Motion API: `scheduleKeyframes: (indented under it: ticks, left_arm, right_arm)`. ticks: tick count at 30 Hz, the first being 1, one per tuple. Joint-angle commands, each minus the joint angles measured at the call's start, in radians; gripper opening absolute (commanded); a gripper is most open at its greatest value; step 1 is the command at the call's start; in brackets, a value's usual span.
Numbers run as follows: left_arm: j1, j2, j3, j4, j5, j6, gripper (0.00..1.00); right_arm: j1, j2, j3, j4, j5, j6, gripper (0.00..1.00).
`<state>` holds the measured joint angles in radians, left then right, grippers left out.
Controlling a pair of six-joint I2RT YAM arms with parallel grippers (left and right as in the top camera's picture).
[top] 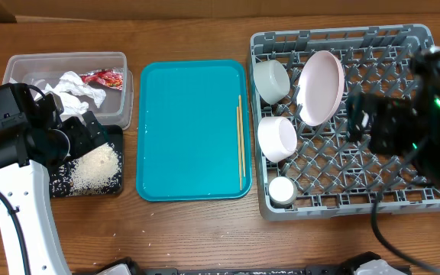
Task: Sort waste into correct bins and load items into the dishwasher
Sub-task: 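Open the right gripper and withdraw it to the rack's right side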
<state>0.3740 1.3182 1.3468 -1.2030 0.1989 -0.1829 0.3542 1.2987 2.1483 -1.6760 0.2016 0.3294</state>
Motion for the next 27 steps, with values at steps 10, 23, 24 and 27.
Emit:
scheduleKeyframes:
  ticks: [10, 23, 24, 27]
  left_arm:
    - [0.002, -0.009, 0.006, 0.003, 0.008, 0.011, 1.00]
    - [0.003, -0.009, 0.006, 0.003, 0.008, 0.011, 1.00]
    - [0.003, -0.009, 0.006, 0.003, 0.008, 0.011, 1.00]
    - [0.003, -0.009, 0.006, 0.003, 0.008, 0.011, 1.00]
  right_arm:
    - [-0.002, -0.086, 0.018, -0.017, -0.049, -0.022, 1.00]
    - [-0.002, -0.061, 0.018, -0.018, -0.076, 0.033, 1.00]
    - [-0.002, -0.061, 0.018, -0.018, -0.075, 0.033, 1.00]
    - [-0.002, -0.054, 0.018, -0.016, -0.068, 0.033, 1.00]
